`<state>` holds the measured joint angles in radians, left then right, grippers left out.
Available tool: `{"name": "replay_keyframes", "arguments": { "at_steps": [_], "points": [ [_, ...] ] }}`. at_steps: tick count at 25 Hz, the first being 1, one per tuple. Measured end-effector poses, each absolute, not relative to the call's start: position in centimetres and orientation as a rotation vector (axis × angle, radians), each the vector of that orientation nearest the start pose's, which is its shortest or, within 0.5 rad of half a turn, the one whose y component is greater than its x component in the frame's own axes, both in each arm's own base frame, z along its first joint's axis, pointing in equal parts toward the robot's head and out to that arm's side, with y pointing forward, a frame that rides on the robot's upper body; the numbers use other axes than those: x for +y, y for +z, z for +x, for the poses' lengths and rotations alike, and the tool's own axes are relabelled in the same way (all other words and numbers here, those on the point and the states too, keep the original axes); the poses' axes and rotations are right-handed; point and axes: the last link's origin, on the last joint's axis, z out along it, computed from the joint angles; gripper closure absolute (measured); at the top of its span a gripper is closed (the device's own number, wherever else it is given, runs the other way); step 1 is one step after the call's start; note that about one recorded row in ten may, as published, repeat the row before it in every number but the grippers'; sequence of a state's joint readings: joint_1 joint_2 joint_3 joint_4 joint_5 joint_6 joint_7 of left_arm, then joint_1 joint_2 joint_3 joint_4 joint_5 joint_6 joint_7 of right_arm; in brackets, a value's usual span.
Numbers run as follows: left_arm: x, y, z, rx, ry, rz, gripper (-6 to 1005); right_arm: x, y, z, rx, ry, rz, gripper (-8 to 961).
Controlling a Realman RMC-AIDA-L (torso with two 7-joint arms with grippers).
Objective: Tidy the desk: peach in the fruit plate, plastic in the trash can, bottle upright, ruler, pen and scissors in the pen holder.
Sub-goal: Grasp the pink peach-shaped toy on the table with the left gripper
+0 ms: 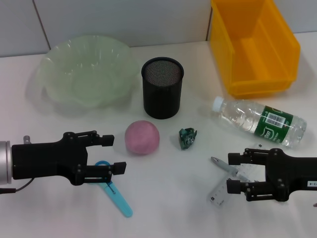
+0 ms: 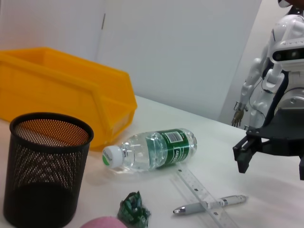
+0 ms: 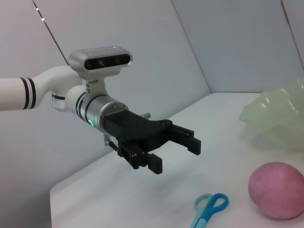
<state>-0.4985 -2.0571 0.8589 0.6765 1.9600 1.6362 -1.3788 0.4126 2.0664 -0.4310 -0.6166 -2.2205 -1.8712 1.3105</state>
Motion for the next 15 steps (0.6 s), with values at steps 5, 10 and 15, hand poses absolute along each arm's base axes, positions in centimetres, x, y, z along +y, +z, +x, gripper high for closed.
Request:
{"name": "replay_keyframes", "arguments": {
  "at_steps": [5, 10, 15],
  "points": [
    [30.98, -0.95, -25.67, -0.557, -0.659, -2.913, 186, 25.36, 1.39, 30.24, 0.789, 0.848, -2.799, 148],
    [30.97, -0.95, -25.66, -0.558, -0.658, -2.913, 186, 25.35, 1.36, 30.24, 0.790, 0.849, -2.798, 148],
    [30.95, -0.95, -25.66, -0.558, -0.658, -2.915, 186, 25.32, 1.29, 30.23, 0.793, 0.854, -2.798, 149]
  ]
}}
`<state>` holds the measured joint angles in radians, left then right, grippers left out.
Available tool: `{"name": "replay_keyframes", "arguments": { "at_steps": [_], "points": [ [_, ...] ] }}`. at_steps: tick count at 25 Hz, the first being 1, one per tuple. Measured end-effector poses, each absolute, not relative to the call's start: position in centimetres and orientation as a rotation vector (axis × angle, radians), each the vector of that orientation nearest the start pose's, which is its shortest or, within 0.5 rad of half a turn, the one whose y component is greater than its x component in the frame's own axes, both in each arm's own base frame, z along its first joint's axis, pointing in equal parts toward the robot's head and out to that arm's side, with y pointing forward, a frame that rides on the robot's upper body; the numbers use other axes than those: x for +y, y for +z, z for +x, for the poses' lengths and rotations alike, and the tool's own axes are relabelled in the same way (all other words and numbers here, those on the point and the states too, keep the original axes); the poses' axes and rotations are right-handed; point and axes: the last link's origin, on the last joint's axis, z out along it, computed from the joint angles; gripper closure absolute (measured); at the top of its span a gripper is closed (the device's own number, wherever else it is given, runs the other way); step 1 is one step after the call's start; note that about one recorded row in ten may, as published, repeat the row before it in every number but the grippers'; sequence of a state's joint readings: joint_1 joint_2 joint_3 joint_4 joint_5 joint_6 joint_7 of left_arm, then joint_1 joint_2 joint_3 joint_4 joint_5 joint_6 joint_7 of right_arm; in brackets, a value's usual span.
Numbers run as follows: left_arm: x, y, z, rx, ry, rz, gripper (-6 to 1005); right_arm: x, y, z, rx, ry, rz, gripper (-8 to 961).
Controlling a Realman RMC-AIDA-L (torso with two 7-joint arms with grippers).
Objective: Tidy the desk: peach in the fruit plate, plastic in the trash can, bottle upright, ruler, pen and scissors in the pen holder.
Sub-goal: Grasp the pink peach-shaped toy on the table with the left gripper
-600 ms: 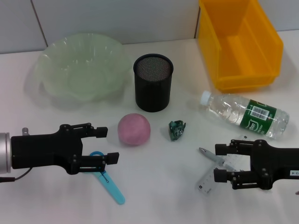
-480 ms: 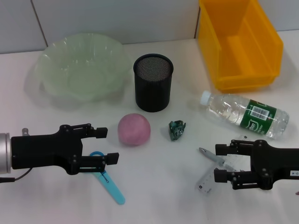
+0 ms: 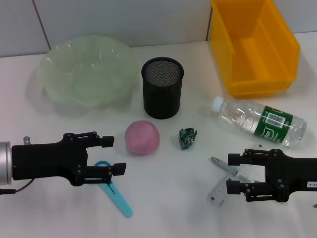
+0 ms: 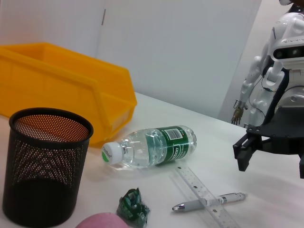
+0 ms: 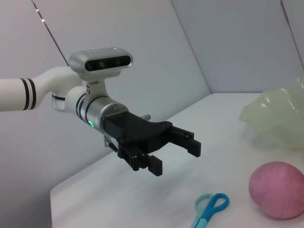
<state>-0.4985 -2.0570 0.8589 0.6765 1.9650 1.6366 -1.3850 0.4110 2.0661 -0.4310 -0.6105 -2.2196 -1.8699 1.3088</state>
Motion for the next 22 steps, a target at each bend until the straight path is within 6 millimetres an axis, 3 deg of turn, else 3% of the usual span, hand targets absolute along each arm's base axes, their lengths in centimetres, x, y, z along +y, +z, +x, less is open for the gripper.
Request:
{"name": "replay_keyframes", "arguments": {
  "at_steps": [14, 15, 22],
  "points": [
    [31.6, -1.0, -25.3, -0.534, -0.643, -2.898, 187, 25.3, 1.3, 30.3, 0.796, 0.855, -2.798, 149],
    [32.9, -1.1, -25.1, -0.493, -0.574, -2.853, 187, 25.3, 1.3, 30.3, 0.796, 0.855, -2.798, 149],
    [34.8, -3.8, -23.5, -0.302, -0.328, -2.884, 187, 25.3, 1.4, 30.3, 0.796, 0.850, -2.797, 149]
  ]
}}
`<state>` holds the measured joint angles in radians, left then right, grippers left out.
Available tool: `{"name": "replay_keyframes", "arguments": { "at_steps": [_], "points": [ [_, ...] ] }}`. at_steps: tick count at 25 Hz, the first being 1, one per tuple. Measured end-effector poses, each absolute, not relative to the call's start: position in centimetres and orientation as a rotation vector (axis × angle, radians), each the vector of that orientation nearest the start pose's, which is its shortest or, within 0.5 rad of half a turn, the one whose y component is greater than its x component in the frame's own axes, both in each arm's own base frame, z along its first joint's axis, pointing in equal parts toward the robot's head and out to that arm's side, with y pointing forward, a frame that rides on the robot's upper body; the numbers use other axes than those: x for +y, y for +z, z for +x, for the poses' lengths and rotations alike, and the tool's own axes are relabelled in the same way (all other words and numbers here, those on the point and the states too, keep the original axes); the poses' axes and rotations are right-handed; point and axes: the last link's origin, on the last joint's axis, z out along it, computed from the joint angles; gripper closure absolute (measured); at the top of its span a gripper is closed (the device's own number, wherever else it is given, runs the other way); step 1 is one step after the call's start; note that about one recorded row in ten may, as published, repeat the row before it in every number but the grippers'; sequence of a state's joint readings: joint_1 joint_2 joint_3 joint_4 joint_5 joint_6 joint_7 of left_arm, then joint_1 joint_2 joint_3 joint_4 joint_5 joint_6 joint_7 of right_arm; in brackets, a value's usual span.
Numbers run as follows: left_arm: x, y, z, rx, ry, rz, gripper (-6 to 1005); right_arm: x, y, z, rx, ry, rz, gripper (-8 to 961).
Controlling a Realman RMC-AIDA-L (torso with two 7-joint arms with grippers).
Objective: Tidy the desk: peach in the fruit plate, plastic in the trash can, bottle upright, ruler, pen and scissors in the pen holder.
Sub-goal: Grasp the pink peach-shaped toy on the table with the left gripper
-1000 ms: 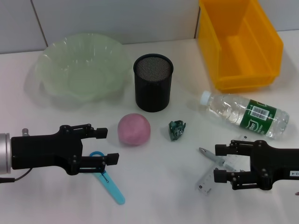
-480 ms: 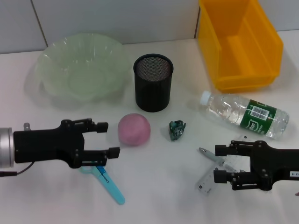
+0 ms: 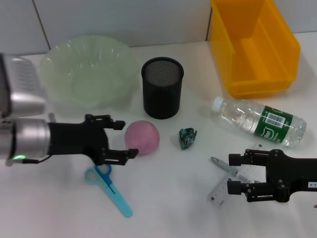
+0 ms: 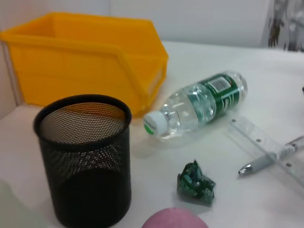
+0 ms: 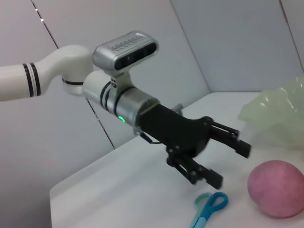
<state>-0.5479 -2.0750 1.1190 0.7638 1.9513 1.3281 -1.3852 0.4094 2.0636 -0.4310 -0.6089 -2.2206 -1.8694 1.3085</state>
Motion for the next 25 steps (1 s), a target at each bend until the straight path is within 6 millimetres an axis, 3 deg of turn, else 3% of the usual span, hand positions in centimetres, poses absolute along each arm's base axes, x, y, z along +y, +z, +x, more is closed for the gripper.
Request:
{"name": "replay_keyframes", "arguments": {
  "at_steps": [7, 25],
  "points": [
    [36.1, -6.0, -21.6, -0.170, -0.232, -2.869, 187, 25.3, 1.4, 30.4, 0.799, 0.846, -2.796, 148],
    [36.6, -8.6, -21.0, -0.082, -0.083, -2.831, 188, 25.6, 1.6, 30.4, 0.795, 0.838, -2.794, 148]
  ]
}}
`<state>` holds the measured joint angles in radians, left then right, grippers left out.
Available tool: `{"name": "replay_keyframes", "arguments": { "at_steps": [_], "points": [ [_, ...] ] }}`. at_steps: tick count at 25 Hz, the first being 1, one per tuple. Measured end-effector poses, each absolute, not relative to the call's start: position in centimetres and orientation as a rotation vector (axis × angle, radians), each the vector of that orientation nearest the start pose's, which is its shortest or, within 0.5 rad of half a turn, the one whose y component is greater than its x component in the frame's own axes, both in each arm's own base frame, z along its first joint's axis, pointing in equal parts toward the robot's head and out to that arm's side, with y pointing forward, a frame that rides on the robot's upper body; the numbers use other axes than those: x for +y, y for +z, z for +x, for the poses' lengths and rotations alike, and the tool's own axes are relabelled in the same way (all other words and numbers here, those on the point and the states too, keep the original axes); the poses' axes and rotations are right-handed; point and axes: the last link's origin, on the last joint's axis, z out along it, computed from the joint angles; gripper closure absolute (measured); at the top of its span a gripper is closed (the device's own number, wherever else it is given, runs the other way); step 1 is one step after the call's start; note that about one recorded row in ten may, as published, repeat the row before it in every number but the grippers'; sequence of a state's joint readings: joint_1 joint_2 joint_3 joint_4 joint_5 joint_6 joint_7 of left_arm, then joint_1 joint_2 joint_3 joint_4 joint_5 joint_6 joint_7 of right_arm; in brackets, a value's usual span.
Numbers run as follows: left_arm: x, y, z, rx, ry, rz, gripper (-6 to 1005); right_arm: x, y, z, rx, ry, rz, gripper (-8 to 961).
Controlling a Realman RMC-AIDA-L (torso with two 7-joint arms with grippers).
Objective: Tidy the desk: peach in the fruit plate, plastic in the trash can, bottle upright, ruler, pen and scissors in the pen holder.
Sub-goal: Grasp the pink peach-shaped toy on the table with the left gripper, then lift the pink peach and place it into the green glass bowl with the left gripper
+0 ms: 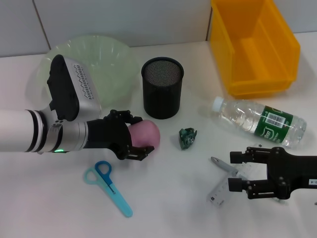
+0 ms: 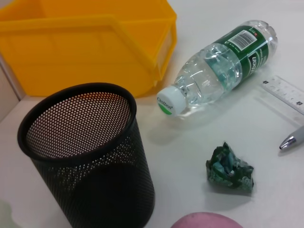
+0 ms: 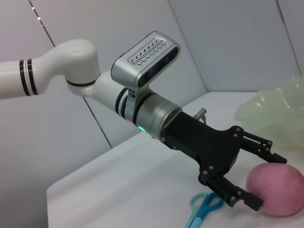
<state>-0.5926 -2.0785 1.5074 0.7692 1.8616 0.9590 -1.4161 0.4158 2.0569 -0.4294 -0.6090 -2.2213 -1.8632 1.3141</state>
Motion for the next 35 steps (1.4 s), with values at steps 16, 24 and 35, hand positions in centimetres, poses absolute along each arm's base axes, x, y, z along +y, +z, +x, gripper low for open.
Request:
{"name": "replay_keyframes", "arguments": {
  "at_steps": [16, 24, 35],
  "points": [
    [36.4, -8.1, -21.0, -0.125, -0.122, -2.814, 444, 25.7, 1.6, 30.4, 0.792, 0.834, -2.790, 149],
    [35.5, -0.3, -19.7, -0.130, -0.441, -2.669, 615, 25.6, 1.7, 30.5, 0.794, 0.838, -2.782, 149],
    [41.3, 1.9, -21.9, -0.302, -0.391, -2.262, 695, 25.5, 1.6, 30.4, 0.791, 0.845, -2.784, 149]
  ]
}}
